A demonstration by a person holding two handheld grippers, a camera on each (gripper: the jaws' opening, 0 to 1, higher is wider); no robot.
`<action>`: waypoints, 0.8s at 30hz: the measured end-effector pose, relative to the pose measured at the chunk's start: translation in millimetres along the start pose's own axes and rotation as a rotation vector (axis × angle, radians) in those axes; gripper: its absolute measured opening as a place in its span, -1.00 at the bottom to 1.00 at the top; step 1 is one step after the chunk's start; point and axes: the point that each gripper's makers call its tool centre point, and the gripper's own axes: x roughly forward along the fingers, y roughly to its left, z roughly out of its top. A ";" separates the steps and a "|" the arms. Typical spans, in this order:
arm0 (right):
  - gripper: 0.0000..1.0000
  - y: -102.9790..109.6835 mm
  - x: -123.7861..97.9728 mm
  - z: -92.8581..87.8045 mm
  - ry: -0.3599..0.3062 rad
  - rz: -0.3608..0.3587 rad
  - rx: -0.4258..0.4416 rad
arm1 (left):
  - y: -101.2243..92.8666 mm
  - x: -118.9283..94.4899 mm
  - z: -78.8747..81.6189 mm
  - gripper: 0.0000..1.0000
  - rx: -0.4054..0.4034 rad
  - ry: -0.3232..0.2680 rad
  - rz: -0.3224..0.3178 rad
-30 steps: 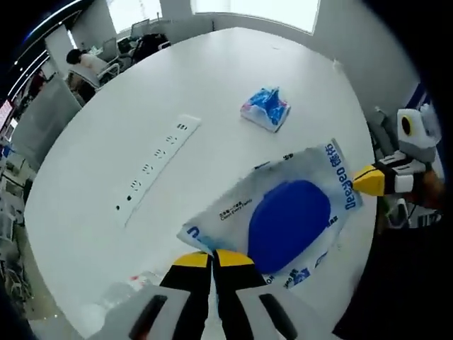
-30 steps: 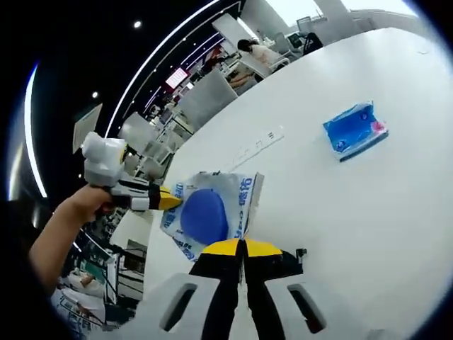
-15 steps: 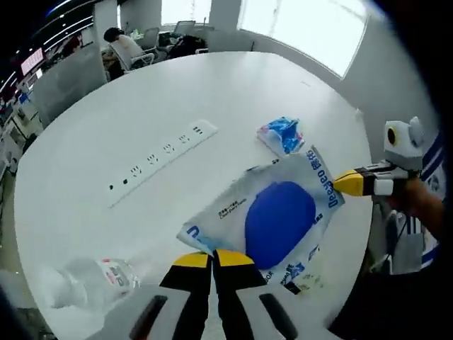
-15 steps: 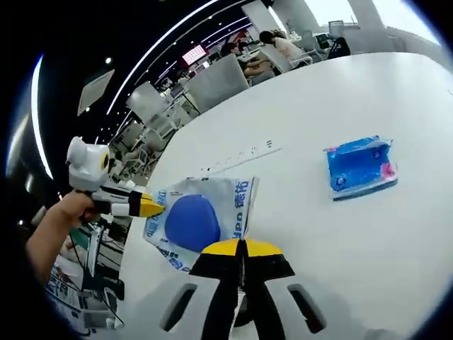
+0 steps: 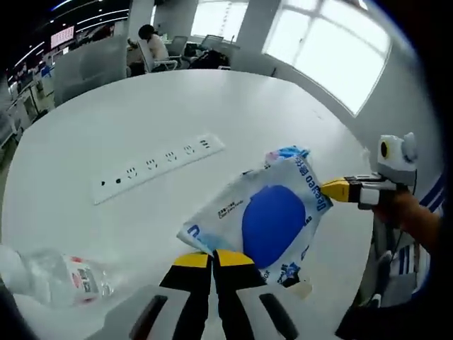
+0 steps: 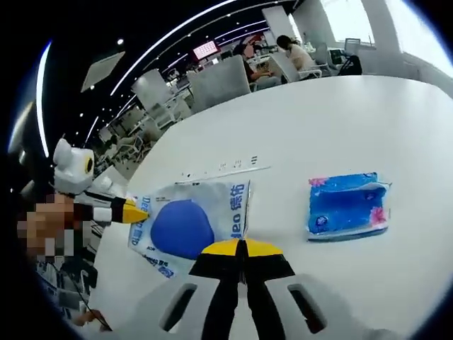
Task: Arrange the tabletop items into an orderly group along one side of the table until the central work area is clear of visible clutter.
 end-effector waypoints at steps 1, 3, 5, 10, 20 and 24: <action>-1.00 -1.6 2.0 -0.1 0.001 -0.003 -0.003 | 0.5 2.2 0.2 -1.00 -0.005 -0.003 0.002; -1.00 -6.2 6.8 0.9 -0.007 -0.014 -0.016 | 0.9 8.8 1.8 -1.00 -0.016 -0.020 0.010; -1.00 -9.7 11.2 3.3 -0.019 -0.024 -0.032 | 1.4 13.4 2.5 -1.00 -0.022 -0.026 0.017; -1.00 -18.6 23.2 6.6 -0.022 -0.063 -0.056 | 6.7 30.6 5.6 -1.00 -0.029 -0.039 0.036; -1.00 -31.5 48.2 1.2 0.010 -0.079 -0.042 | 21.6 56.3 6.5 -1.00 -0.064 -0.028 0.042; -1.00 -35.3 55.7 1.1 0.017 -0.092 -0.044 | 24.0 65.1 8.6 -1.00 -0.061 -0.024 0.040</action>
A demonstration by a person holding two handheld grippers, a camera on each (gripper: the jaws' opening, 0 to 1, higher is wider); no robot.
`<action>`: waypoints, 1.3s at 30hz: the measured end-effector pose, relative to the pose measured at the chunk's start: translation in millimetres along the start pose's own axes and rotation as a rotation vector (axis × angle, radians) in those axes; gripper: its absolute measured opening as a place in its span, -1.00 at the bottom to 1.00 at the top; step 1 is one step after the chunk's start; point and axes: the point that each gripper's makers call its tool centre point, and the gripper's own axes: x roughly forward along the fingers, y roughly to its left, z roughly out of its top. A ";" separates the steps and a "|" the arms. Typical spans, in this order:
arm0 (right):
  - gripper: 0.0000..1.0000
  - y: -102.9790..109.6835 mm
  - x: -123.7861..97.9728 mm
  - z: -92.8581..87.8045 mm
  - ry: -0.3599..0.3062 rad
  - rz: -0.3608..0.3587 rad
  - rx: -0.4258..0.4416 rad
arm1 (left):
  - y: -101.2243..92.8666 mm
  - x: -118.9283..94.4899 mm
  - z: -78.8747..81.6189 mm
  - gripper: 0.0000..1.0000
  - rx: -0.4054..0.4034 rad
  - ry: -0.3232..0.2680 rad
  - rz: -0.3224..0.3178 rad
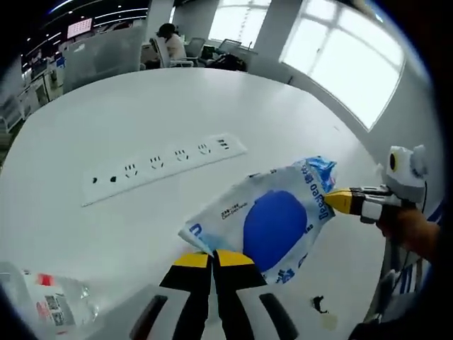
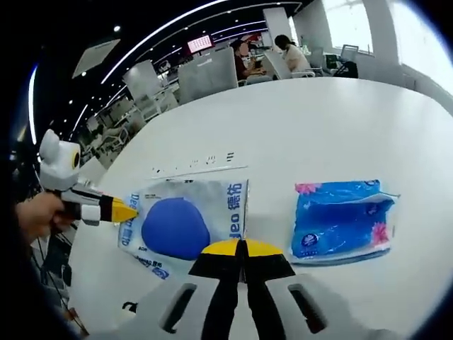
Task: Arrange the tabletop items into an orderly group along one side of the table until the central work area is clear of visible clutter.
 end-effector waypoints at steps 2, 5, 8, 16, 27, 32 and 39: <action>-1.00 -1.1 2.2 -0.5 0.004 -0.002 0.003 | 0.9 3.1 1.0 -1.00 0.011 0.000 0.001; -1.00 -5.3 7.8 -2.3 0.010 -0.007 0.000 | 2.3 8.6 1.1 -1.00 0.013 0.009 -0.004; -1.00 -9.0 12.5 -5.7 0.019 -0.020 -0.009 | 1.6 15.1 1.4 -1.00 0.007 0.012 -0.016; -1.00 -20.7 21.7 -7.2 0.028 -0.067 -0.062 | 4.2 30.0 -0.8 -1.00 0.008 0.011 -0.030; -1.00 -24.4 27.4 -3.4 0.009 -0.082 -0.140 | 5.8 36.1 1.2 -0.94 0.027 0.011 -0.048; -1.00 -23.2 24.7 -1.9 0.006 -0.085 -0.160 | 1.0 33.0 -1.6 -0.78 0.124 0.013 -0.057; -0.91 -10.5 15.0 0.7 -0.014 -0.049 -0.196 | -7.5 21.9 -2.3 -0.63 0.137 -0.015 -0.068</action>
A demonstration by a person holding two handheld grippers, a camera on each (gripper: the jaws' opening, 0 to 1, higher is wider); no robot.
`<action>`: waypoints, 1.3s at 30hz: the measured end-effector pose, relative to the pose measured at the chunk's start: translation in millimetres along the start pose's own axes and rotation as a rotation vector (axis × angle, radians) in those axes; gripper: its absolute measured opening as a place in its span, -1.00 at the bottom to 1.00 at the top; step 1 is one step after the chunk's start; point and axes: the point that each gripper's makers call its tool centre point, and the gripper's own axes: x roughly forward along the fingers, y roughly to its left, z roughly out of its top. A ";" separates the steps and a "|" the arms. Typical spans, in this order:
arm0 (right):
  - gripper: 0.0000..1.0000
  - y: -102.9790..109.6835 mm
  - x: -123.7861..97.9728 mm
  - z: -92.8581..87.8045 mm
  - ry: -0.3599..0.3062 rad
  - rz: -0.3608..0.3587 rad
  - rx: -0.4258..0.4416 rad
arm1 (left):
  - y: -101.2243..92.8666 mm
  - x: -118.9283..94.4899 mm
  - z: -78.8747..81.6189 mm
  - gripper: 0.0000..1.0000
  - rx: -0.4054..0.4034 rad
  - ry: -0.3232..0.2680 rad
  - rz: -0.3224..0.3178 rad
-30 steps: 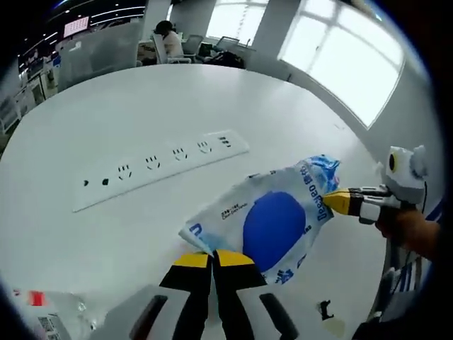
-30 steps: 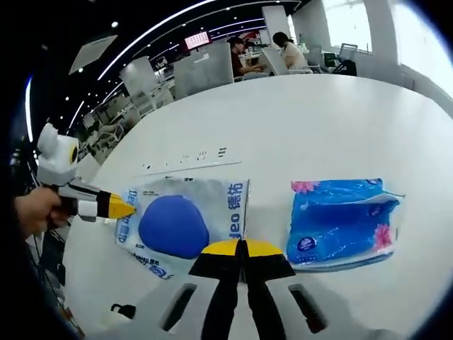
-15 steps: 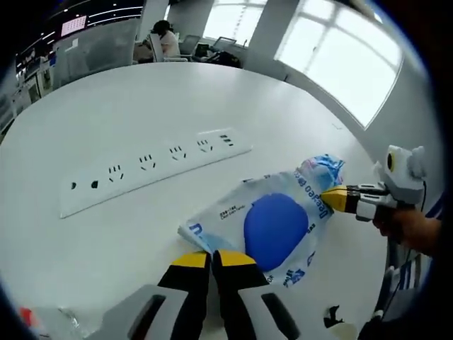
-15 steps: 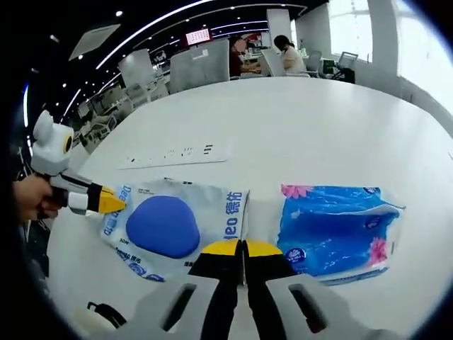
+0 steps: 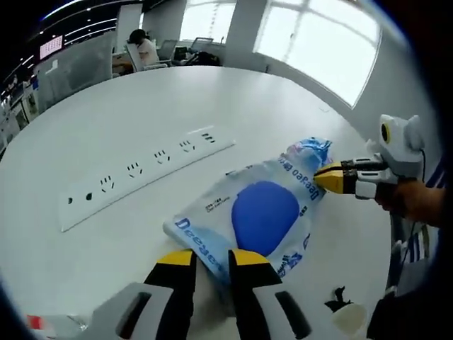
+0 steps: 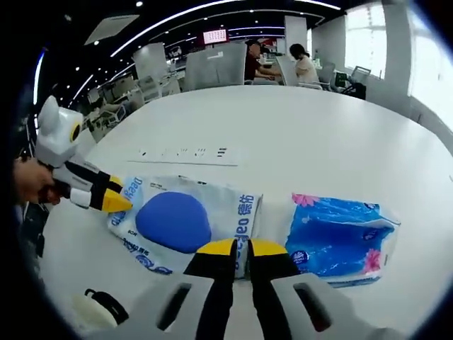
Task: Arrange the tabletop items into an orderly group along one side of the table until the central work area is clear of visible clutter.
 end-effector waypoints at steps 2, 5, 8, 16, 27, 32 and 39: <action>-0.85 4.9 -4.5 1.2 -0.009 0.018 -0.011 | -2.7 -3.7 -0.3 -0.59 0.006 -0.010 0.002; -0.75 10.2 -14.9 1.0 -0.019 0.030 -0.011 | -7.8 -10.3 -2.7 -0.52 0.007 -0.018 0.005; -0.59 15.1 -22.5 -1.4 -0.023 0.044 -0.003 | -11.1 -16.8 -4.9 -0.44 0.005 -0.031 0.009; -0.48 21.9 -44.9 -9.3 -0.035 0.058 0.006 | -15.4 -15.2 -17.2 -0.38 0.000 -0.024 -0.018; -0.46 15.4 -58.0 -17.5 -0.036 0.058 0.018 | -11.4 -8.5 -5.7 -0.36 0.029 -0.009 -0.014; -0.45 16.1 -58.0 -17.6 -0.036 0.060 0.017 | -8.4 -0.5 -3.0 -0.35 0.040 0.013 -0.021; -0.40 18.6 -53.6 -12.7 -0.048 0.078 0.006 | 0.4 4.0 -7.5 -0.27 0.082 0.053 0.002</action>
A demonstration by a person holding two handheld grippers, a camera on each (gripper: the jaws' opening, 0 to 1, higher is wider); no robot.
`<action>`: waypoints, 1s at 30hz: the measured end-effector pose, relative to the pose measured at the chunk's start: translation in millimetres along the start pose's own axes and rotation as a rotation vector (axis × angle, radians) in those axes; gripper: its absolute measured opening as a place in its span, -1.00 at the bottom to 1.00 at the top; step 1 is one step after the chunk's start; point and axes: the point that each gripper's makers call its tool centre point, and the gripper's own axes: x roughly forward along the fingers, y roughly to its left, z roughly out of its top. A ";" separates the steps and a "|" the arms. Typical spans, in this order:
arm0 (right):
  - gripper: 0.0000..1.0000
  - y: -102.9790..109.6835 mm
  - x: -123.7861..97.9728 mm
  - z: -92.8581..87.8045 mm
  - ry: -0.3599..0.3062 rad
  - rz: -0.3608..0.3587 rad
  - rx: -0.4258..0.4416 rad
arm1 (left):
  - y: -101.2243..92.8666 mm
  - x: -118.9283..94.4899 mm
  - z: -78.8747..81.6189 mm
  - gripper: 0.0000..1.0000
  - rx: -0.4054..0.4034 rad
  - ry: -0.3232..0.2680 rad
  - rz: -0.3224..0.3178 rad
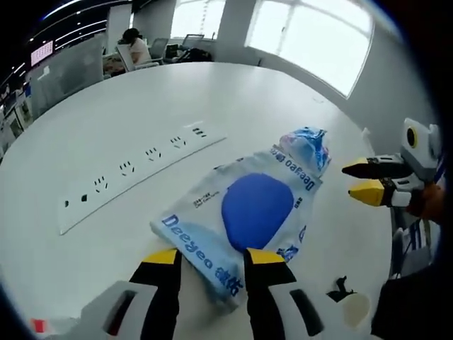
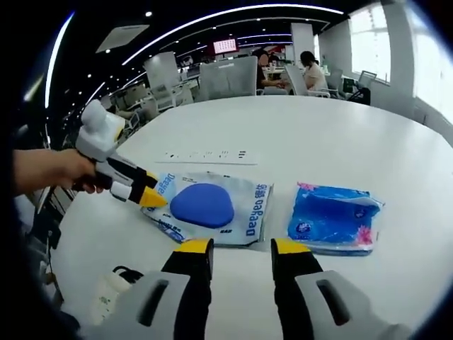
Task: Arrange the tabletop items into an orderly group along one side of the table until the central work area is clear of visible clutter.
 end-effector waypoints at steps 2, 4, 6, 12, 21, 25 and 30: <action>-0.38 0.9 0.2 -0.1 0.000 0.005 0.000 | 3.5 -0.8 -3.1 -0.26 -0.006 0.008 0.003; -0.36 1.0 1.6 0.3 0.000 0.009 0.001 | 6.7 -2.1 -6.7 -0.24 -0.016 0.016 0.008; -0.31 1.5 1.9 0.5 0.002 0.013 -0.007 | 8.8 -5.1 -10.4 -0.23 -0.023 0.020 0.010; -0.13 7.7 -2.4 2.6 -0.009 0.047 -0.056 | -2.2 -23.1 -5.0 -0.13 0.001 -0.020 0.007; 0.22 14.8 -20.1 5.3 -0.035 0.075 -0.121 | -23.4 -74.8 -2.6 0.03 0.004 -0.149 0.014; 0.37 20.3 -28.3 6.3 -0.042 0.090 -0.132 | -27.9 -92.0 -11.3 0.09 0.011 -0.169 0.026; 0.47 26.1 -38.0 2.6 -0.035 0.101 -0.124 | -34.2 -113.8 -23.4 0.17 -0.008 -0.207 0.040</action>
